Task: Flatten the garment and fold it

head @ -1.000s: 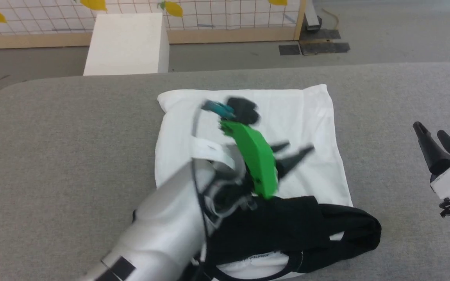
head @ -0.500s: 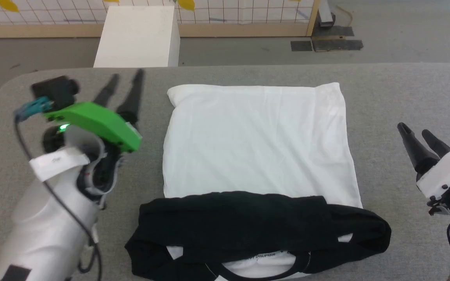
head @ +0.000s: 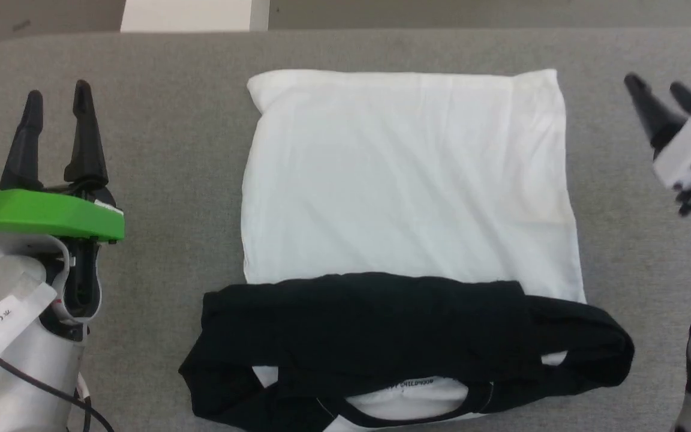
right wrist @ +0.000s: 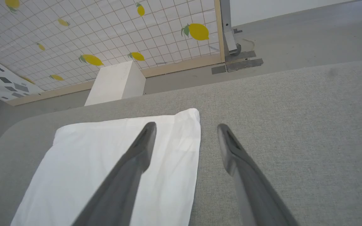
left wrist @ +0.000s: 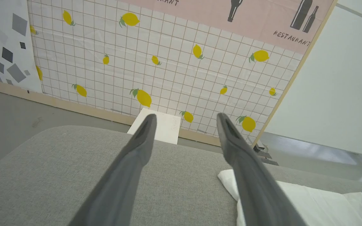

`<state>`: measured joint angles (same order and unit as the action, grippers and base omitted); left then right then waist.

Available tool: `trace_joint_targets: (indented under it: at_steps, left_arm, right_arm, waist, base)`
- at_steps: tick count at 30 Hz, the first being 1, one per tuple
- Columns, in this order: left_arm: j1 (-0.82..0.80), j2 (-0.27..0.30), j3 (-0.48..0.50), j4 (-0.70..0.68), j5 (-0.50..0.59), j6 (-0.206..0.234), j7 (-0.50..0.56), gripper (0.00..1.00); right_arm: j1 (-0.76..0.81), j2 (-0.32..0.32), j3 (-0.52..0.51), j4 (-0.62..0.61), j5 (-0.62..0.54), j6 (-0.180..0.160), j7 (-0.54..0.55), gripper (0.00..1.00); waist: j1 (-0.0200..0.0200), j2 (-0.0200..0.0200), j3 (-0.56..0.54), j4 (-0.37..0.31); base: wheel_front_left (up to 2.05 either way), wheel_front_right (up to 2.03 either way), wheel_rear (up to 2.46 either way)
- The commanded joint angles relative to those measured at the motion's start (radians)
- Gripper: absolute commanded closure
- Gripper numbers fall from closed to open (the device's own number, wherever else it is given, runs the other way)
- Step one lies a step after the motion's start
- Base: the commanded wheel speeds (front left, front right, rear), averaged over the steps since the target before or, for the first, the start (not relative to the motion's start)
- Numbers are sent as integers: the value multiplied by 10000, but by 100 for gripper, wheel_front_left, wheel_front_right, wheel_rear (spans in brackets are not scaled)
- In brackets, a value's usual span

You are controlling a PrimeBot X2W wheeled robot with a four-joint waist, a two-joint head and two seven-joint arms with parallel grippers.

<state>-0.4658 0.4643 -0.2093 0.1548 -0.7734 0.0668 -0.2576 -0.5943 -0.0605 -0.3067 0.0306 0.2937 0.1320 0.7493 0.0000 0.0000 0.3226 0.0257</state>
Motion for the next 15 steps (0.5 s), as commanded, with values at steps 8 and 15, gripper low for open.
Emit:
trace_joint_targets:
  at_steps: [8, 15]
  left_arm:
    - [27, -668, 820, -608, 675, -653, -40, 0]
    - [-249, -993, 1349, -595, 852, -1057, -40, 0]
  right_arm:
    - [-2924, -700, 190, 1506, -2048, -13, 2057, 0]
    - [-3786, -1124, 909, 2286, -3210, -13, 3693, 0]
  waist:
    - [0, 0, 2464, 960]
    - [0, 0, 3182, 1314]
  base:
    - [0, 0, 0]
    - [0, 0, 0]
